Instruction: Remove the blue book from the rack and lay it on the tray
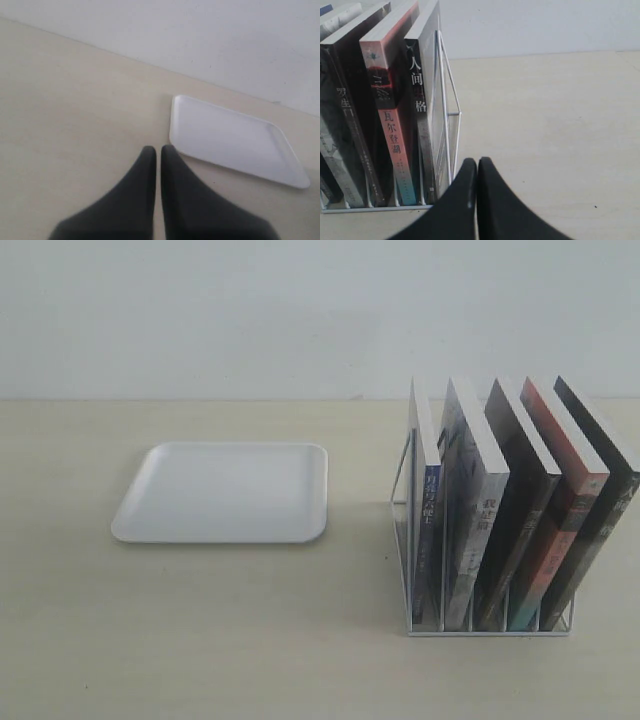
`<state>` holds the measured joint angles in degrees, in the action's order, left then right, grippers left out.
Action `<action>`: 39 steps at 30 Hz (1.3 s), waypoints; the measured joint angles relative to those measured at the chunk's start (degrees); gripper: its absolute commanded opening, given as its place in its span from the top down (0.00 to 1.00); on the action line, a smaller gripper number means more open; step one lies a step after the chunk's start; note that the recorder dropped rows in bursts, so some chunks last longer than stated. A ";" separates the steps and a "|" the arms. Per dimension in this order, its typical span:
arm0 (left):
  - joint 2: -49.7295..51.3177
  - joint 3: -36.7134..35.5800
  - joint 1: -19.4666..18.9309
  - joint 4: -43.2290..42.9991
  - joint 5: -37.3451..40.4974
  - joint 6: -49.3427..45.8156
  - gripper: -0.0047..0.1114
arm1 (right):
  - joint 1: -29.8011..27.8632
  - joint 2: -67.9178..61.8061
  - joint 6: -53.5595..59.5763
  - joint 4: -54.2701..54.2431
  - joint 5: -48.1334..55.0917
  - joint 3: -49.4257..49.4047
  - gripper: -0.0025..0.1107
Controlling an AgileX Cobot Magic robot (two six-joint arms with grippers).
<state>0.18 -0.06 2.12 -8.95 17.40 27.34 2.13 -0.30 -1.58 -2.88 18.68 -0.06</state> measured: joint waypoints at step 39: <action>0.00 0.00 0.00 0.00 0.00 0.00 0.92 | 0.00 0.00 0.00 0.00 -14.38 0.00 0.98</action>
<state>0.18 -0.06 2.12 -8.95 17.40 27.34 2.13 -0.30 -1.58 -2.88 4.30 -0.06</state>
